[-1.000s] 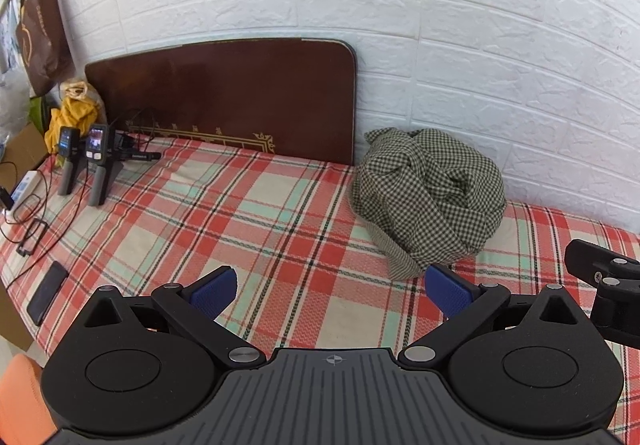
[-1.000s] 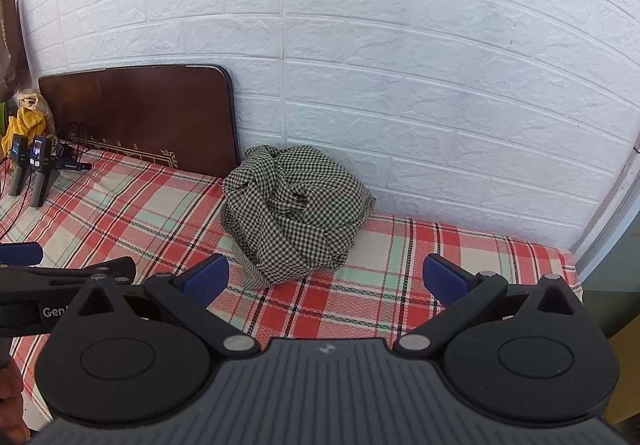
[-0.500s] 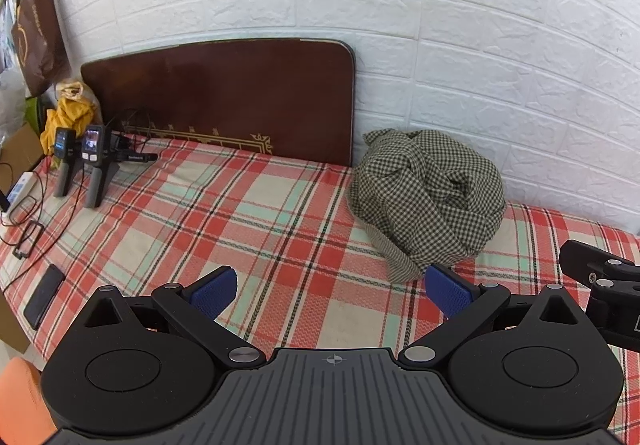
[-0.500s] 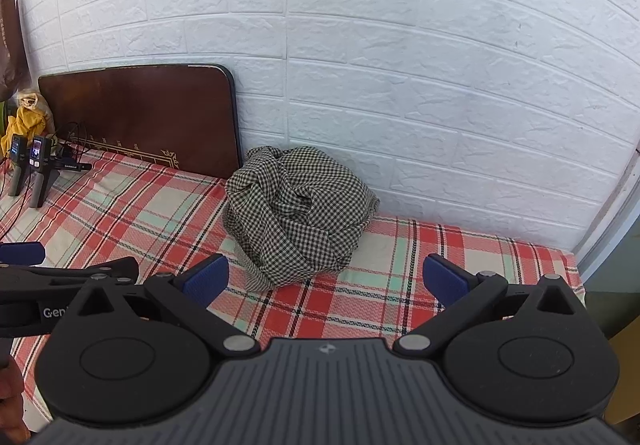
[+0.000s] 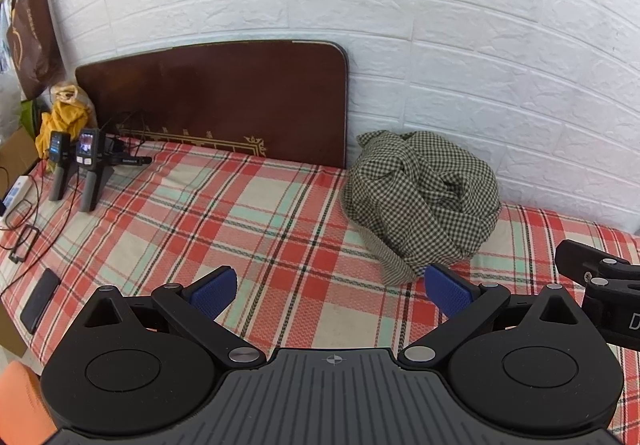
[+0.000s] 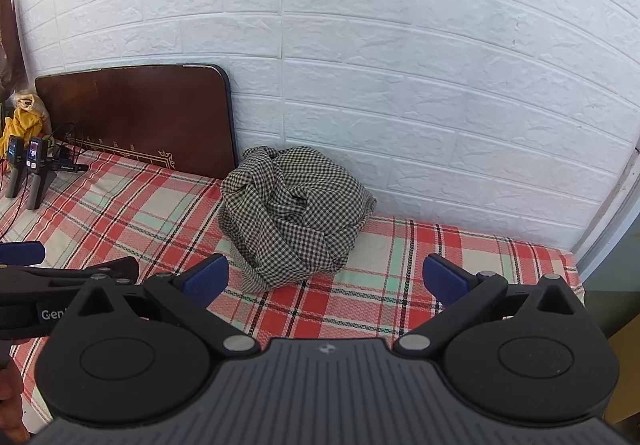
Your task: Fold clothes
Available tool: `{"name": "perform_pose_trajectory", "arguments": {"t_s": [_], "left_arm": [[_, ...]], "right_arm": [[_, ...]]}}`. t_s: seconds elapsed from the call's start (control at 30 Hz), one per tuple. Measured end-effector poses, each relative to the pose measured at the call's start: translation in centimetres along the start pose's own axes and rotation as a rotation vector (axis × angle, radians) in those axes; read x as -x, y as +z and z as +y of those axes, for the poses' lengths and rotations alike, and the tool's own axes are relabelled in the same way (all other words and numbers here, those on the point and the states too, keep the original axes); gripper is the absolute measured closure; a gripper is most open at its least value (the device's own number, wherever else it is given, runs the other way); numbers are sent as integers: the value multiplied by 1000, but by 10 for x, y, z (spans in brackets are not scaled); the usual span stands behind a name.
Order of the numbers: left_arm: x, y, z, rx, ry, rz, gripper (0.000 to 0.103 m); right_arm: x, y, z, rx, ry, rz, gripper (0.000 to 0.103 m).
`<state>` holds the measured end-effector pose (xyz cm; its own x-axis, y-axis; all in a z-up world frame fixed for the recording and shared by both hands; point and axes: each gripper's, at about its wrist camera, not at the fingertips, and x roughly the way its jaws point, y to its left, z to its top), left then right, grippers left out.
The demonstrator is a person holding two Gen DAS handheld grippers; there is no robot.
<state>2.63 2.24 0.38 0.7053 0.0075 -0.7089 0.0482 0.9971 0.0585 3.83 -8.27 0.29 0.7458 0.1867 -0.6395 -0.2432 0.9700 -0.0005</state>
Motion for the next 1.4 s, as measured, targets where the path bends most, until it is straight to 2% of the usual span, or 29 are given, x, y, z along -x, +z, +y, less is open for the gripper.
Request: {"name": "perform_pose_trajectory", "arguments": {"t_s": [1.4], "left_arm": [[-21, 7, -11, -39, -65, 39, 0]], "right_arm": [[-25, 10, 3, 6, 8, 25, 0]]}}
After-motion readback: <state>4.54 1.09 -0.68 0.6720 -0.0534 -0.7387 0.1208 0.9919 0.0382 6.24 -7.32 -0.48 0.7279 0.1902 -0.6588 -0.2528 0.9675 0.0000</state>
